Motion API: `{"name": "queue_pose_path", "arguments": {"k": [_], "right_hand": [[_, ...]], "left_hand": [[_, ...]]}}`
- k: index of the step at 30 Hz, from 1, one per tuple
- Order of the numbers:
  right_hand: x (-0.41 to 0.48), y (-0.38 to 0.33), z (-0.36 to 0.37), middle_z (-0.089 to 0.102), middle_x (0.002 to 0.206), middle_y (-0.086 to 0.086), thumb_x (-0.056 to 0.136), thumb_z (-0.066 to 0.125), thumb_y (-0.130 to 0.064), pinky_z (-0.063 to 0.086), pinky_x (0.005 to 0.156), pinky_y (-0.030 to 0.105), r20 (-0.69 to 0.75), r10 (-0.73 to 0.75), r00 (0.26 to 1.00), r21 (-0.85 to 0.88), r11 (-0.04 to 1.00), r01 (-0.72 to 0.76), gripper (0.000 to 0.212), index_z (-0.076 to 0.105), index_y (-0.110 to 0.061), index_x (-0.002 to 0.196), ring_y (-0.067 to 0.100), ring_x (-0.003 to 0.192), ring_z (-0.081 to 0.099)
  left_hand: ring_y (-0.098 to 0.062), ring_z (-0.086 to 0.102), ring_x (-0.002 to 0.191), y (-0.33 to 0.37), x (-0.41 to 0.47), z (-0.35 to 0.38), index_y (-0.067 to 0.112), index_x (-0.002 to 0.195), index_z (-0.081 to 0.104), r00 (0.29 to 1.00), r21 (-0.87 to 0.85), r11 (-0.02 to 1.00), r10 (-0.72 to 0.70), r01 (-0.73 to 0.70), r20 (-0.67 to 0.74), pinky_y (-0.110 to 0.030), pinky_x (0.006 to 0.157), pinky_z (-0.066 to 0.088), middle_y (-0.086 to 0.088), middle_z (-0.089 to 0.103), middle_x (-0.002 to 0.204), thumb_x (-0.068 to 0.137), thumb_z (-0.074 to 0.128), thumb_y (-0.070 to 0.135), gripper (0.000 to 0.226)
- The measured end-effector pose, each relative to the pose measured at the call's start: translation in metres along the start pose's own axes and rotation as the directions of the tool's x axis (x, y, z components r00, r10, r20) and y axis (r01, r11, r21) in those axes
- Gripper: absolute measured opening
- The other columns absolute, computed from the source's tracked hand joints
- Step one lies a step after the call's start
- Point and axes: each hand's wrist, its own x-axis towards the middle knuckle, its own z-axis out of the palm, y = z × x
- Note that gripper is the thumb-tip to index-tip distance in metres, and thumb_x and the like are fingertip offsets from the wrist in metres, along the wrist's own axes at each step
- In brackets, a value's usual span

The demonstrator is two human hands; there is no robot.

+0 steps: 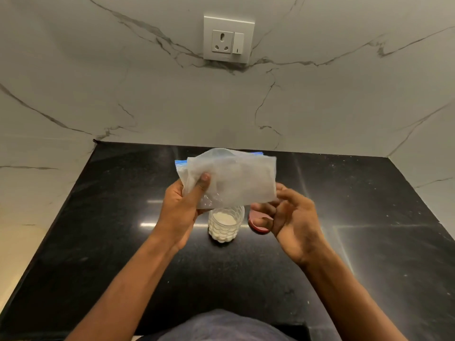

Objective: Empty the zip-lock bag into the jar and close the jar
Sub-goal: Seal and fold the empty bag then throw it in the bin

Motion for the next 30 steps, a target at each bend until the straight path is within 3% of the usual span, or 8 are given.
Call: {"name": "queue_pose_path", "arguments": {"k": [3,7,11,15,19,22,27,30], "right_hand": [[-0.002,0.004,0.003,0.074,0.123,0.013,0.071,0.083,-0.058,0.061,0.076,0.033,0.045,-0.082,0.996,-0.082,0.993,0.086,0.083,0.062,-0.019,0.14,0.022,0.095,0.072],[0.001,0.03,0.031,0.064,0.143,0.015,0.061,0.094,-0.057,0.051,0.106,0.054,0.126,-0.11,0.986,-0.1,0.987,0.123,0.111,0.046,-0.013,0.15,0.033,0.132,0.062],[0.02,0.037,0.051,0.073,0.128,0.017,0.082,0.087,-0.035,0.058,0.098,0.055,-0.09,-0.163,0.983,0.114,0.978,0.173,0.071,0.057,-0.013,0.142,0.035,0.118,0.072],[0.033,0.047,0.047,0.079,0.11,0.006,0.095,0.076,-0.015,0.064,0.08,0.045,-0.2,-0.371,0.907,-0.165,0.925,0.342,0.035,0.065,-0.015,0.128,0.026,0.102,0.078],[0.034,0.058,0.033,0.062,0.149,0.002,0.097,0.073,-0.014,0.058,0.098,0.03,0.223,-0.675,0.703,-0.721,0.371,0.585,0.061,0.05,-0.013,0.153,0.015,0.132,0.063],[0.039,0.062,0.027,0.037,0.167,0.007,0.097,0.074,-0.017,0.054,0.108,0.043,0.408,-0.687,0.601,-0.853,-0.052,0.52,0.071,0.041,-0.016,0.159,0.021,0.149,0.044],[0.044,0.061,0.029,0.032,0.167,0.014,0.107,0.049,-0.029,0.029,0.124,0.06,0.521,-0.606,0.601,-0.849,-0.294,0.44,0.059,0.036,-0.005,0.158,0.032,0.156,0.029],[0.047,0.058,0.033,0.027,0.17,0.012,0.109,0.035,-0.028,0.025,0.125,0.06,0.554,-0.53,0.642,-0.832,-0.385,0.4,0.056,0.029,-0.008,0.161,0.032,0.158,0.024]], "left_hand": [[-0.027,0.077,0.113,-0.001,-0.001,0.007,0.017,0.133,0.067,0.999,-0.1,0.994,-0.035,0.033,-0.014,-0.04,0.08,0.066,-0.007,0.079,0.123,0.103,0.064,0.023,0.031],[-0.029,0.076,0.115,-0.008,-0.012,0.021,0.018,0.132,0.069,0.996,-0.173,0.981,-0.088,0.091,0.023,-0.038,0.084,0.066,-0.012,0.077,0.126,0.101,0.065,0.02,0.031],[-0.028,0.077,0.114,-0.016,-0.023,0.032,0.018,0.127,0.071,0.99,-0.196,0.97,-0.134,0.141,0.05,-0.032,0.083,0.065,-0.012,0.079,0.123,0.096,0.067,0.018,0.031],[-0.026,0.078,0.109,-0.016,-0.023,0.031,0.016,0.13,0.068,0.988,-0.211,0.966,-0.151,0.153,0.023,-0.03,0.079,0.065,-0.01,0.08,0.12,0.099,0.066,0.013,0.031],[-0.02,0.078,0.11,-0.017,-0.024,0.035,0.024,0.133,0.066,0.991,-0.108,0.985,-0.13,0.132,0.026,-0.028,0.079,0.064,-0.002,0.08,0.119,0.108,0.055,0.014,0.029],[-0.016,0.073,0.12,-0.019,-0.026,0.039,0.033,0.138,0.062,0.994,-0.038,0.995,-0.092,0.095,0.06,-0.032,0.092,0.063,0.003,0.076,0.129,0.112,0.044,0.027,0.032],[-0.009,0.061,0.137,-0.017,-0.028,0.045,0.03,0.156,0.046,0.988,0.034,0.999,-0.04,0.035,0.15,-0.034,0.111,0.051,0.008,0.064,0.149,0.092,0.053,0.066,0.073],[-0.004,0.06,0.136,-0.015,-0.027,0.051,0.029,0.158,0.042,0.989,0.149,0.988,0.006,-0.028,0.146,-0.026,0.112,0.05,0.01,0.064,0.148,0.095,0.064,0.056,0.072]]}}
